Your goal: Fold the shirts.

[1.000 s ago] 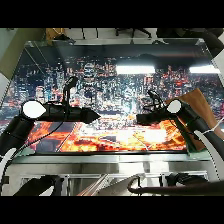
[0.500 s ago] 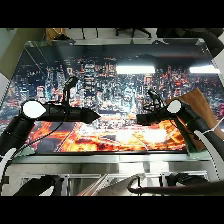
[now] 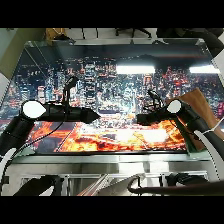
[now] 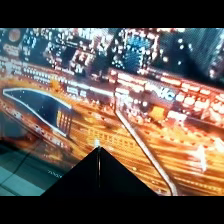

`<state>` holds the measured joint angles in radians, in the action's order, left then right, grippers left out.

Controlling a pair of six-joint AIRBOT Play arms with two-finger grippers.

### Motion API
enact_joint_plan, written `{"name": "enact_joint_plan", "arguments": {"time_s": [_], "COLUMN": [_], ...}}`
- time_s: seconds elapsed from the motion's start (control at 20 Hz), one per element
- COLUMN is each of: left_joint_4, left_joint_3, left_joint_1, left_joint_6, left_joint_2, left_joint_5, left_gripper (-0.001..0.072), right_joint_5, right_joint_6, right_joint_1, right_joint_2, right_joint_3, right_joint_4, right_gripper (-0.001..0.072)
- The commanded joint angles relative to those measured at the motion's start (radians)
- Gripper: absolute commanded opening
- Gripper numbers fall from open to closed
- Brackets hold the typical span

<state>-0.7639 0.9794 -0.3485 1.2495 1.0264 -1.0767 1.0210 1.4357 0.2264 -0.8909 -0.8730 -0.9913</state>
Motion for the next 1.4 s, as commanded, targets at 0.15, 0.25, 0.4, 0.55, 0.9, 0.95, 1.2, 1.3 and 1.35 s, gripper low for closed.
{"name": "enact_joint_plan", "arguments": {"time_s": [0.15,0.25,0.4,0.55,0.9,0.95,1.2,1.3,1.35], "left_joint_4": [0.000,0.000,-0.082,-0.522,-0.902,-0.904,-0.955,-1.009,-1.039], "left_joint_3": [0.000,0.000,0.005,0.074,-0.006,-0.030,-0.154,-0.172,-0.180], "left_joint_1": [0.000,0.000,0.025,0.193,0.718,0.786,0.999,1.026,1.033], "left_joint_6": [0.000,0.000,-0.011,0.138,0.278,0.278,0.277,0.277,0.277], "left_joint_2": [0.000,0.000,0.000,-0.001,-0.001,0.000,0.000,0.000,0.000], "left_joint_5": [0.007,0.014,0.039,-0.176,-0.288,-0.253,-0.040,-0.003,0.015], "left_gripper": [0.0013,0.0013,0.0013,0.0018,0.0703,0.0702,0.0702,0.0702,0.0701], "right_joint_5": [-0.003,-0.003,-0.005,-0.002,-0.001,-0.001,-0.005,-0.005,-0.005], "right_joint_6": [0.000,0.000,0.000,0.000,-0.035,-0.038,-0.038,-0.038,-0.038], "right_joint_1": [0.001,0.001,0.001,0.002,0.019,0.019,0.019,0.019,0.019], "right_joint_2": [-0.001,-0.001,-0.001,-0.001,-0.001,-0.001,-0.001,-0.001,-0.001], "right_joint_3": [0.000,0.000,0.000,0.000,0.000,0.000,0.000,0.000,0.000], "right_joint_4": [0.000,0.000,0.002,0.035,0.034,0.034,0.034,0.034,0.034], "right_gripper": [0.0022,0.0022,0.0021,0.0025,0.0559,0.0558,0.0555,0.0554,0.0554]}}
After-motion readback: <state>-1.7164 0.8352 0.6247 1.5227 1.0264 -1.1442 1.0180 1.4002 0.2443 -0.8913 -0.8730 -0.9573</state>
